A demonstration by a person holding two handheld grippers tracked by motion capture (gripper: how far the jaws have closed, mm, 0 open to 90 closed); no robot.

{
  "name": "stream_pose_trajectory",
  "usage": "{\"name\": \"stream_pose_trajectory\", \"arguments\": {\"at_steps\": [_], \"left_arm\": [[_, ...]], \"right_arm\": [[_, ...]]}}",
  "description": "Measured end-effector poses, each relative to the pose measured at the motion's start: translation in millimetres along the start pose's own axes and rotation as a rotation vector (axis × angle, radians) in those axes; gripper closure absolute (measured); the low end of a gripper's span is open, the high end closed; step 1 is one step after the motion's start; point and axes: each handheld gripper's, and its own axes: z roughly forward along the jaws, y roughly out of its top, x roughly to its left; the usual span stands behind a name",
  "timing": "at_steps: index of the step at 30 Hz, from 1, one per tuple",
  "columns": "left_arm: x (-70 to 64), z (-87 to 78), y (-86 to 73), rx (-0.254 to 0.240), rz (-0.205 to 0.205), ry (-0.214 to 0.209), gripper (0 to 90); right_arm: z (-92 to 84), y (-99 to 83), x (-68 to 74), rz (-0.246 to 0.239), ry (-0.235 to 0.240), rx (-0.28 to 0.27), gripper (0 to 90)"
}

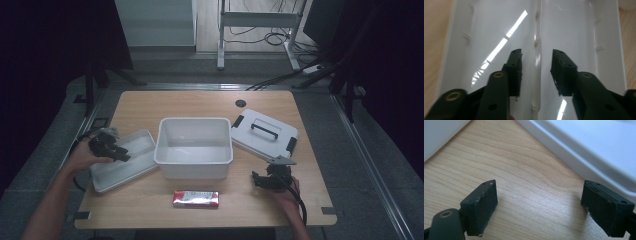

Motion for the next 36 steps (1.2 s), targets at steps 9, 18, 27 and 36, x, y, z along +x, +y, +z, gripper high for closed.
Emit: {"name": "stream_pose_trajectory", "arguments": {"at_steps": [9, 18, 27, 36], "left_arm": [[-12.2, -26.7, 21.9, -0.057, 0.056, 0.086, 41.5], [-18.6, -31.6, 29.9, -0.101, 0.079, 0.086, 40.9], [-22.8, -27.1, 36.5, -0.103, 0.094, 0.083, 38.9], [-24.8, -23.8, 41.0, -0.103, 0.096, 0.082, 36.9]], "right_arm": [[-20.7, 8.5, 1.1, -0.046, 0.055, -0.063, 20.8], [-46.9, 29.4, 28.0, -0.149, 0.217, -0.103, 23.9], [-57.1, 44.8, 69.6, -0.300, 0.371, -0.058, 28.2], [-49.7, 58.8, 131.1, -0.513, 0.529, 0.024, 31.1]]}}
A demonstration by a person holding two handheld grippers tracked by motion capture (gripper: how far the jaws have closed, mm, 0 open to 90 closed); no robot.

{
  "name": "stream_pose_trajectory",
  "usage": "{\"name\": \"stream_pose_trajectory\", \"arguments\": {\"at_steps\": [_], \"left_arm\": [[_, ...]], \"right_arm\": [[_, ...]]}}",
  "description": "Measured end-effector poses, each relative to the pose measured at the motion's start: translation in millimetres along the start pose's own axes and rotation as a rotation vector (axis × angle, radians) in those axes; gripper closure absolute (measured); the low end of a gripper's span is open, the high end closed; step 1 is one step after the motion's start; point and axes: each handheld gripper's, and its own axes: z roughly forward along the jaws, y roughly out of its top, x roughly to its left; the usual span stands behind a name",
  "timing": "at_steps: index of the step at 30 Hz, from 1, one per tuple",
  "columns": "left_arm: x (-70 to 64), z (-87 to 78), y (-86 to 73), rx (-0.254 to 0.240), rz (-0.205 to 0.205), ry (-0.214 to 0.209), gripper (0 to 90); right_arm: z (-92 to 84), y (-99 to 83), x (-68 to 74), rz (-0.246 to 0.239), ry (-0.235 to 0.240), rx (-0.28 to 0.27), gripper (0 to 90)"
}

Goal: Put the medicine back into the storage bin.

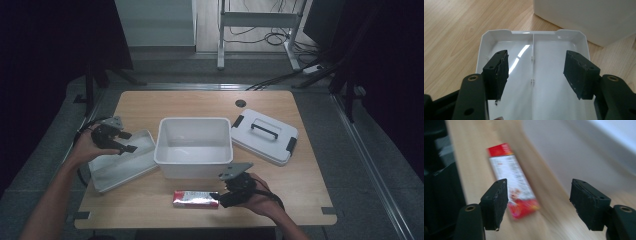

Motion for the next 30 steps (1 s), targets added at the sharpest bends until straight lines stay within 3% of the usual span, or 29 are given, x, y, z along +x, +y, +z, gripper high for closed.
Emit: {"name": "stream_pose_trajectory", "arguments": {"at_steps": [3, 9, 12, 13, 16, 17, 20, 25, 30], "left_arm": [[-0.4, 3.1, 2.6, 0.010, 0.012, -0.004, 37.0], [-2.8, 10.3, 4.1, 0.023, 0.014, -0.010, 37.1], [-3.1, 12.1, 3.6, 0.027, 0.012, -0.009, 37.2], [-3.7, 13.5, 3.3, 0.031, 0.007, -0.008, 37.2], [-3.6, 14.6, 3.3, 0.037, 0.014, -0.006, 37.3], [-3.7, 15.2, 3.4, 0.043, 0.018, -0.007, 37.3], [-4.6, 16.2, 3.7, 0.041, 0.012, -0.007, 37.3], [-4.3, 18.2, 3.9, 0.042, 0.018, -0.009, 37.4], [-3.3, 21.6, 2.4, 0.053, 0.023, -0.008, 37.5]], "right_arm": [[18.4, 9.6, 8.5, -0.051, 0.062, 0.048, 32.6], [50.1, 22.0, 15.9, -0.120, 0.121, 0.147, 34.8], [57.6, 24.6, 17.7, -0.144, 0.133, 0.177, 35.4], [66.7, 27.1, 19.2, -0.167, 0.147, 0.212, 36.0], [73.1, 28.5, 19.8, -0.190, 0.141, 0.239, 36.8], [79.8, 29.9, 19.5, -0.204, 0.140, 0.281, 38.7], [82.2, 30.1, 18.9, -0.210, 0.141, 0.303, 40.3], [88.2, 28.5, 19.4, -0.238, 0.133, 0.383, 47.0], [81.1, 33.4, 20.1, -0.252, 0.144, 0.407, 50.4]]}}
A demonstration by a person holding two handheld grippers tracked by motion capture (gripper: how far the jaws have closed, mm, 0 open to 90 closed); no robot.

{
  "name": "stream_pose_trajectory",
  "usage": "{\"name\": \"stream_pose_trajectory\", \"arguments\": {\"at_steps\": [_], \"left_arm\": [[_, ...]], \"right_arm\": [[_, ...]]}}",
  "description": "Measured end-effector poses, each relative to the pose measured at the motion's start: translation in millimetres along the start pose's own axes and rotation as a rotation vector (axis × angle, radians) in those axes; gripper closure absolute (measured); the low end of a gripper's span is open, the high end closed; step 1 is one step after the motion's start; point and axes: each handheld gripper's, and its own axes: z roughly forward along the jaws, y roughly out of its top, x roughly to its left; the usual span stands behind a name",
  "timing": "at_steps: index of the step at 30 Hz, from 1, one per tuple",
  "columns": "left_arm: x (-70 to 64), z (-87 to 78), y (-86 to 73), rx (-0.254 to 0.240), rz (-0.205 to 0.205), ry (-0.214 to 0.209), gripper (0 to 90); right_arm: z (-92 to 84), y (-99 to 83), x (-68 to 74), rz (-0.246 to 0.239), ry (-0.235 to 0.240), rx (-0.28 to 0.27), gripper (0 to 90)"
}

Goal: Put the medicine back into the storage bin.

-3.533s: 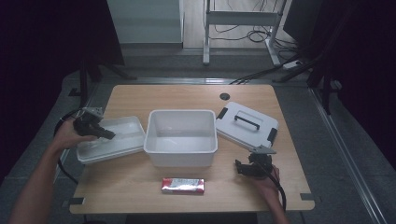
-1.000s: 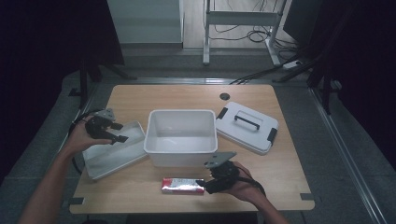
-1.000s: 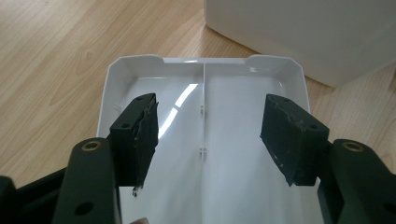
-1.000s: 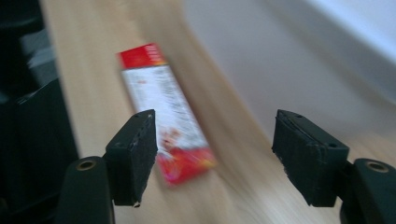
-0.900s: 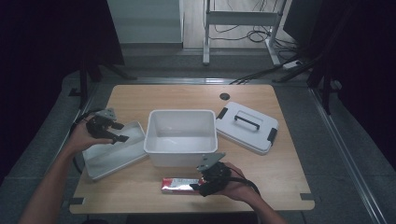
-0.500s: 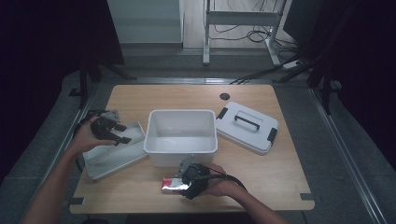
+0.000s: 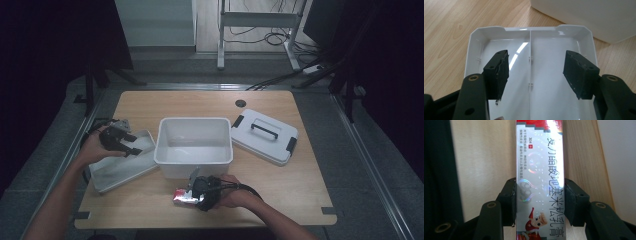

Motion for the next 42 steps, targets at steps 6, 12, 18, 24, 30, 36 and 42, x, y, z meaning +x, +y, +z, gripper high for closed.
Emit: {"name": "stream_pose_trajectory", "arguments": {"at_steps": [6, 12, 18, 24, 30, 36, 42], "left_arm": [[-0.4, -3.5, -1.6, -0.005, -0.003, 0.006, 37.6], [-0.9, -9.2, -2.5, -0.010, -0.010, 0.013, 37.7], [0.1, -9.6, -2.8, -0.002, -0.008, 0.012, 37.8], [0.2, -4.5, -0.4, 0.007, -0.002, 0.006, 37.9], [-0.6, -2.1, 3.4, 0.002, 0.004, 0.000, 37.8], [-0.8, -1.4, 2.1, 0.002, 0.004, -0.002, 37.9], [-0.4, 0.8, -3.7, 0.004, -0.006, 0.000, 37.9]], "right_arm": [[-42.8, 6.8, 7.2, -0.013, -0.006, -0.099, 50.6], [-111.0, 16.4, 3.5, -0.035, -0.043, -0.232, 50.6], [-150.2, 28.4, -25.4, -0.026, -0.098, -0.267, 50.6], [-149.2, 45.1, -64.7, -0.030, -0.146, -0.238, 50.6], [-117.1, 64.6, -99.6, -0.043, -0.108, -0.198, 50.5], [-86.6, 72.7, -114.6, -0.058, -0.074, -0.135, 50.5], [-51.1, 77.0, -120.4, -0.083, -0.042, -0.044, 50.4]]}}
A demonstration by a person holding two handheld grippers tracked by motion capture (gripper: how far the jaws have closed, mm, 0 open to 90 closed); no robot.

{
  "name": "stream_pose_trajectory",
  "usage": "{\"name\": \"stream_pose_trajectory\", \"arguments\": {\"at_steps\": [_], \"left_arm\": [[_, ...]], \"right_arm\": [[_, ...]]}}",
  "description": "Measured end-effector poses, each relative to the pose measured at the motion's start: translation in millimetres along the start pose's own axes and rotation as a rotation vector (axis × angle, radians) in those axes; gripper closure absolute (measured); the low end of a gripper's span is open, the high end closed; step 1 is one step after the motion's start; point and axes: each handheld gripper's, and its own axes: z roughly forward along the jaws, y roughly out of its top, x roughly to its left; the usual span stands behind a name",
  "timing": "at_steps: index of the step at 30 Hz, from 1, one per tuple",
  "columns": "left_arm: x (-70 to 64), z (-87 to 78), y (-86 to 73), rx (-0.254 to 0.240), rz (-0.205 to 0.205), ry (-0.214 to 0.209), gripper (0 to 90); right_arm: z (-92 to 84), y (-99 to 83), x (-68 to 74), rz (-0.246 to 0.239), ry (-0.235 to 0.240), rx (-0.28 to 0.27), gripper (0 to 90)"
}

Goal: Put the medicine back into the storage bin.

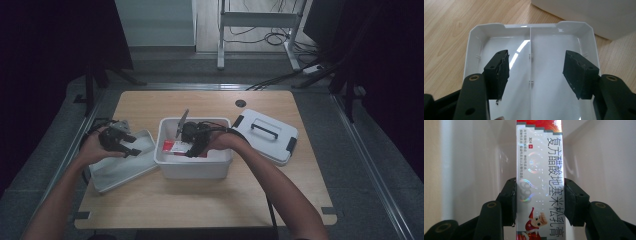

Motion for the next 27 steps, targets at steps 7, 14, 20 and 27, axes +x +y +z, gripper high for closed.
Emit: {"name": "stream_pose_trajectory", "arguments": {"at_steps": [7, 14, 20, 27], "left_arm": [[0.3, 2.5, -1.9, 0.000, 0.000, -0.001, 37.9], [-0.1, 7.2, -2.0, -0.002, 0.004, -0.006, 37.9], [-0.6, 10.6, -1.6, -0.001, 0.006, -0.009, 37.9], [-0.8, 12.8, -1.1, 0.004, 0.009, -0.007, 37.9]], "right_arm": [[26.5, 1.9, -0.3, -0.008, 0.036, 0.081, 50.3], [46.5, 2.6, -1.0, -0.003, 0.062, 0.125, 50.2], [55.8, 2.2, -0.5, -0.009, 0.067, 0.154, 50.0], [62.3, 1.7, 0.7, 0.010, 0.078, 0.178, 49.3]]}}
